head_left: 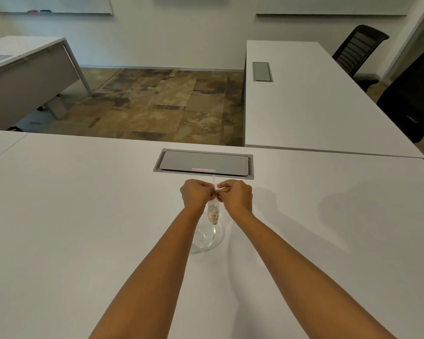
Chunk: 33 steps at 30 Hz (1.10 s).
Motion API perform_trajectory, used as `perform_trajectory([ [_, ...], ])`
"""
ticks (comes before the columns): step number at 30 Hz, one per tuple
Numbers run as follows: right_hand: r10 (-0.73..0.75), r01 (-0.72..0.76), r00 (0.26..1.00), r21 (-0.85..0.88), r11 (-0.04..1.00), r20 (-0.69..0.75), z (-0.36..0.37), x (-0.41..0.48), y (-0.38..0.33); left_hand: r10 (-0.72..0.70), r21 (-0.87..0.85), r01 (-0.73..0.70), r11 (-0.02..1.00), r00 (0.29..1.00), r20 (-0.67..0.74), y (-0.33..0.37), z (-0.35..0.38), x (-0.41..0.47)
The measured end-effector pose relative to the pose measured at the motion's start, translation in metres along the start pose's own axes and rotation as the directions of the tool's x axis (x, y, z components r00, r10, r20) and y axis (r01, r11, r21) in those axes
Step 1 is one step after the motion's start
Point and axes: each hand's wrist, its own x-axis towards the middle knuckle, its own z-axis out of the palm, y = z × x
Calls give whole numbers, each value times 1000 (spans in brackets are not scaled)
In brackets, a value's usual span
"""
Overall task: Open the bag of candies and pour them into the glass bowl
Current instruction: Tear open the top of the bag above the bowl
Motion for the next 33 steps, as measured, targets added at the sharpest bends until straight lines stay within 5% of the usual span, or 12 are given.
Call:
perform_trajectory([
  [14,10,-27,993,-140,990,-121,-2,11,5,162,202,-143,969,983,-82,-7,3,1],
  [22,-212,195,977,-341,920,-14,-12,11,14,143,223,-127,967,988,-57,-11,-8,5],
  [27,-191,231,973,-460,857,132,-9,8,13,199,263,-177,948,978,-59,-8,-10,3],
  [33,-211,241,971,-459,855,115,1,2,5,208,263,-176,949,973,-98,-4,-9,-5],
])
